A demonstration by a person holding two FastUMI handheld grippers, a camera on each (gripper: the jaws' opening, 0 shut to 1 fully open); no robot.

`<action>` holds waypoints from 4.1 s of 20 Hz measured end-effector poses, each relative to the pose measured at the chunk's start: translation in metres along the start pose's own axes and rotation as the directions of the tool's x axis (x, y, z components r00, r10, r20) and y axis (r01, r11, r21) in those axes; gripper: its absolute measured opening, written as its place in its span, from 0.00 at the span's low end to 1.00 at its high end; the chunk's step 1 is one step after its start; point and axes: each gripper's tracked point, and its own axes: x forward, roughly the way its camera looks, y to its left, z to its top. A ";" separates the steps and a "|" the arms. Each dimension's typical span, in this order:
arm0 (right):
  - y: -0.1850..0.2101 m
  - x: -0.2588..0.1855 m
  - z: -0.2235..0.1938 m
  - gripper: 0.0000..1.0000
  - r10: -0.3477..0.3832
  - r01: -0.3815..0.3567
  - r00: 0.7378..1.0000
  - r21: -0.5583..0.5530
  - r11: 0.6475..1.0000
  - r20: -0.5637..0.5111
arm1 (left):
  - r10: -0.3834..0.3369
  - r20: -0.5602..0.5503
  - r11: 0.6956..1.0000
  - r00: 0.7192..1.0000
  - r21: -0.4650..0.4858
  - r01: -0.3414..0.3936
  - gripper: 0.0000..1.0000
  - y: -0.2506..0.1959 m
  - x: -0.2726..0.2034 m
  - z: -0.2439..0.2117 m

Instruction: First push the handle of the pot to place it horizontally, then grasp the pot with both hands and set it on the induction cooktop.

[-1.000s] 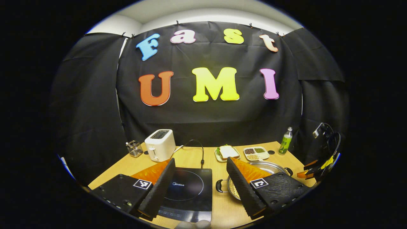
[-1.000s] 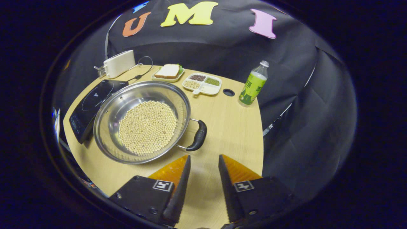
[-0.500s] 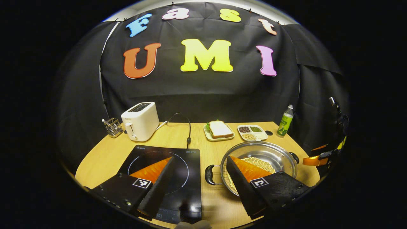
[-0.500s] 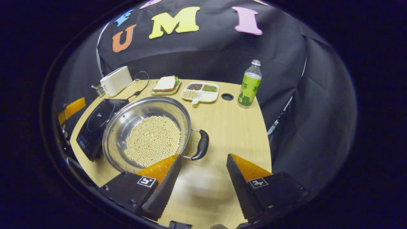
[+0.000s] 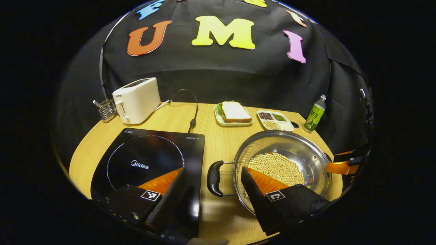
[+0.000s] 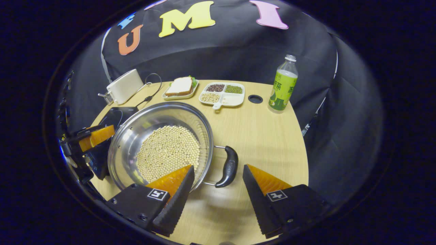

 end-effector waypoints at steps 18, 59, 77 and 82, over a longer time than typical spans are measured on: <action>0.001 0.035 -0.011 0.78 0.019 -0.015 0.992 0.034 0.999 -0.126 | 0.011 -0.173 1.000 0.985 0.016 -0.009 0.93 -0.026 0.032 -0.030; 0.179 -0.014 0.056 0.55 0.007 -0.005 1.000 0.070 0.998 -0.028 | 0.059 -0.114 0.998 0.992 0.039 -0.055 0.57 0.141 -0.042 0.033; 0.322 0.037 0.044 0.55 -0.018 0.029 0.996 0.122 0.992 -0.086 | 0.059 -0.155 0.997 0.986 0.057 -0.050 0.56 0.277 -0.026 0.021; 0.323 0.042 0.042 0.54 -0.030 0.042 0.996 0.131 0.990 -0.087 | 0.054 -0.156 0.997 0.986 0.063 -0.045 0.57 0.275 -0.023 0.021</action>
